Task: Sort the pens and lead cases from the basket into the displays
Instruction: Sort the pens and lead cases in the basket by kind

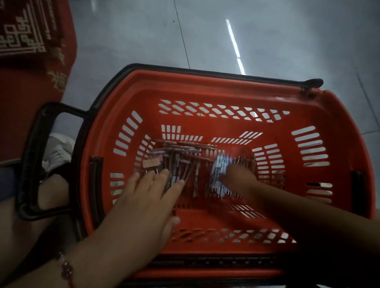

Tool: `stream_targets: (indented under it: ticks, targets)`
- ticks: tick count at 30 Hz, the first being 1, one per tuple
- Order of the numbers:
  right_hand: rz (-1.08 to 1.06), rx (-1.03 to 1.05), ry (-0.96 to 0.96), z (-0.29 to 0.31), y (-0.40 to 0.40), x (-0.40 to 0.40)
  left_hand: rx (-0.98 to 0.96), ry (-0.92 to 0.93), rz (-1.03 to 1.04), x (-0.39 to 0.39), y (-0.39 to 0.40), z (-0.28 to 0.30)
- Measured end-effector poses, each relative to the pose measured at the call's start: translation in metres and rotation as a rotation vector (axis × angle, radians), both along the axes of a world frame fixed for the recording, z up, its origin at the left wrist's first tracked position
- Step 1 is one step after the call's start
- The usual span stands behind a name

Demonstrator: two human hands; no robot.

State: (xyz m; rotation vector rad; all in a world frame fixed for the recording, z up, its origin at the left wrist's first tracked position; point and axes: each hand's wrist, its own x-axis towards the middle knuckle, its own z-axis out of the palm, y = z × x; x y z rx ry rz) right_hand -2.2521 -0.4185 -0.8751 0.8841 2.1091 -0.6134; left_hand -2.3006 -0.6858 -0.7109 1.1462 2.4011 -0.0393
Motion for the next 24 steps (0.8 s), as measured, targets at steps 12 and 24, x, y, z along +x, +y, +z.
stream_targets:
  ticks: [12,24]
  targets:
    - [0.117,-0.055,-0.019,-0.033,-0.067,-0.041,-0.049,-0.054,0.024,0.004,-0.006,-0.006]
    - [-0.119,-0.181,-0.014,-0.063,-0.072,-0.047,-0.098,-0.254,0.097,-0.003,0.013,0.012]
